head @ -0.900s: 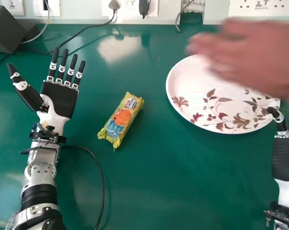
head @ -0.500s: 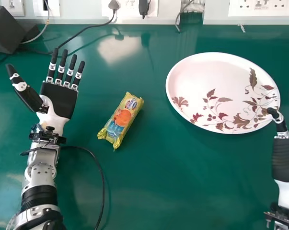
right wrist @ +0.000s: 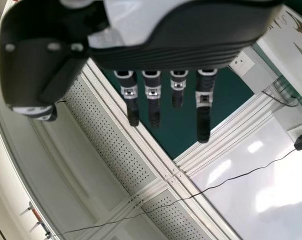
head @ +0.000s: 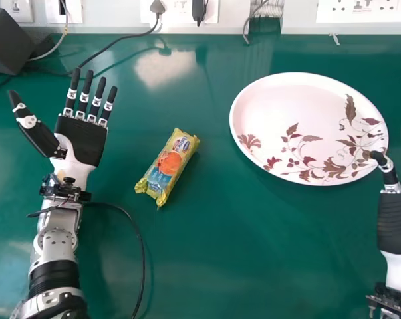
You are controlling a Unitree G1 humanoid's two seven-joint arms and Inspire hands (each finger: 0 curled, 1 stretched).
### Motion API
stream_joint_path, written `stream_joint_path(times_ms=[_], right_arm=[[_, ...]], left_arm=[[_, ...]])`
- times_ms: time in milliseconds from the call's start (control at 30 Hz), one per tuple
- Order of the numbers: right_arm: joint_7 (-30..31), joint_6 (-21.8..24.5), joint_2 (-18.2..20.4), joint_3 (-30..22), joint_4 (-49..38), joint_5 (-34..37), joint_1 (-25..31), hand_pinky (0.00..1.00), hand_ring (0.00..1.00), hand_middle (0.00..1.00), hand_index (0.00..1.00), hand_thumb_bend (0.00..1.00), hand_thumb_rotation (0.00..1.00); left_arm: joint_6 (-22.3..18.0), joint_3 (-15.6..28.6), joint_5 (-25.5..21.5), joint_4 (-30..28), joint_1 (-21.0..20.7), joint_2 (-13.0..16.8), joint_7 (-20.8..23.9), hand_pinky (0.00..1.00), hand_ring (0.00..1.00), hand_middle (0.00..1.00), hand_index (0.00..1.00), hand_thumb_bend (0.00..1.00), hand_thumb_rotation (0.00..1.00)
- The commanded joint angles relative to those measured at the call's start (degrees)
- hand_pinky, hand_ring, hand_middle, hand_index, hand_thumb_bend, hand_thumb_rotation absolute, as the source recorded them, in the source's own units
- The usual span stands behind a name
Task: Pick up biscuit and place it in the plate
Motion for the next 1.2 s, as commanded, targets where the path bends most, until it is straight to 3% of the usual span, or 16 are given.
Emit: stream_joint_path(times_ms=[0,200,800,1033,1167], right_arm=[[0.08,-0.13,1.88,-0.11,0.61,0.74,1.05,0.59,0.77,0.86,0.87,0.77,0.35],[-0.02,-0.19,1.92,-0.02,1.03,0.67,0.57,0.59,0.79,0.9,0.88,0.79,0.34],[-0.39,0.14,1.74,0.1,0.78,1.12,0.25,0.63,0.81,0.91,0.88,0.86,0.3],[-0.54,0.06,1.76,0.19,0.51,0.97,0.6,0.66,0.84,0.92,0.88,0.85,0.3],[-0.1,0.02,1.55,0.21,0.54,0.96,0.64,0.65,0.83,0.92,0.86,0.86,0.29]], left_arm=[[-1.26,-1.28,2.11,-0.84,4.74,-1.58,1.56,0.91,0.9,0.93,0.93,1.0,0.61],[-3.06,-2.86,3.67,-6.71,7.13,-2.32,4.4,0.91,0.9,0.94,0.92,1.0,0.62],[-5.21,-5.12,4.32,-13.76,10.37,-3.36,7.13,0.89,0.9,0.94,0.92,1.0,0.6],[-6.49,-5.26,3.61,-14.36,10.75,-3.03,5.04,0.88,0.9,0.93,0.91,1.0,0.59],[-6.36,-5.54,3.74,-16.03,11.52,-3.25,6.16,0.88,0.9,0.94,0.92,1.0,0.6]])
